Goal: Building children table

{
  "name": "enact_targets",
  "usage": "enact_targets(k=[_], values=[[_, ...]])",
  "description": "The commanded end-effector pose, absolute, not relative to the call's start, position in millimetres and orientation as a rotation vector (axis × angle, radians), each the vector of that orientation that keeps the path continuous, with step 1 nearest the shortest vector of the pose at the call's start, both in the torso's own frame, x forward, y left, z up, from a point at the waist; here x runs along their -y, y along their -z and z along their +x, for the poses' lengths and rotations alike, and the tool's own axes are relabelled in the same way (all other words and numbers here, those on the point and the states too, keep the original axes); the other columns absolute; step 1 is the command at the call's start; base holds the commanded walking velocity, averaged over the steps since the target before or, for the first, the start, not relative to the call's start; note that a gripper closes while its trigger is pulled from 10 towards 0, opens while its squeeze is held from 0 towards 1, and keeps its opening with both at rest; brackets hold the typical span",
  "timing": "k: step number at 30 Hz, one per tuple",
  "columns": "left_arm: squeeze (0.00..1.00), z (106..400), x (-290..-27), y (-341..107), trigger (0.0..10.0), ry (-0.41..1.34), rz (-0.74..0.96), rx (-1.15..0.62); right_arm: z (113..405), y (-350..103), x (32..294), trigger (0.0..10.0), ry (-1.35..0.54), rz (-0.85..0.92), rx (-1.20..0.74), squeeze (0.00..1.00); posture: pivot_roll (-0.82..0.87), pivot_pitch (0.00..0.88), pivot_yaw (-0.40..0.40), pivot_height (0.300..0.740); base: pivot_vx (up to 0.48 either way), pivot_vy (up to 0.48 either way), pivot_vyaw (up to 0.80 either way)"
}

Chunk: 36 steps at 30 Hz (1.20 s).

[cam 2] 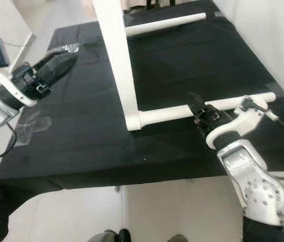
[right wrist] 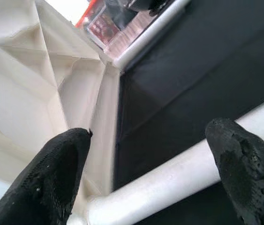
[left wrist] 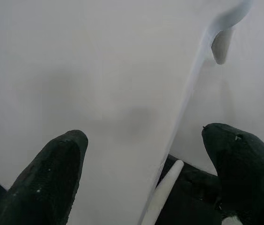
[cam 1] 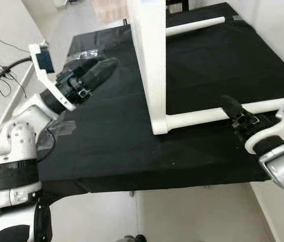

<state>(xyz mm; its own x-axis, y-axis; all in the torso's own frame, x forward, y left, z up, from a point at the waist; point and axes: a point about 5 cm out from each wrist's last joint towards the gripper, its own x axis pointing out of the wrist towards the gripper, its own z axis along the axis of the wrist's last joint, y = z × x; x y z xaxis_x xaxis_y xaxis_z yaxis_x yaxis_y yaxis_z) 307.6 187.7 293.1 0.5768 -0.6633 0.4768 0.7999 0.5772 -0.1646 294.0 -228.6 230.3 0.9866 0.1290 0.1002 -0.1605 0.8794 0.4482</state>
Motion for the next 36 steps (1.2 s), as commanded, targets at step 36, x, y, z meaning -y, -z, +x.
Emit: enact_targets(k=[36], values=[[0.0,260,-131,-167,10.0,0.48,-0.325,0.136,332,-145,142,10.0,-0.216,-0.234,-0.01,0.0,-0.06,0.009,0.091,0.74,0.0,0.0,0.0]])
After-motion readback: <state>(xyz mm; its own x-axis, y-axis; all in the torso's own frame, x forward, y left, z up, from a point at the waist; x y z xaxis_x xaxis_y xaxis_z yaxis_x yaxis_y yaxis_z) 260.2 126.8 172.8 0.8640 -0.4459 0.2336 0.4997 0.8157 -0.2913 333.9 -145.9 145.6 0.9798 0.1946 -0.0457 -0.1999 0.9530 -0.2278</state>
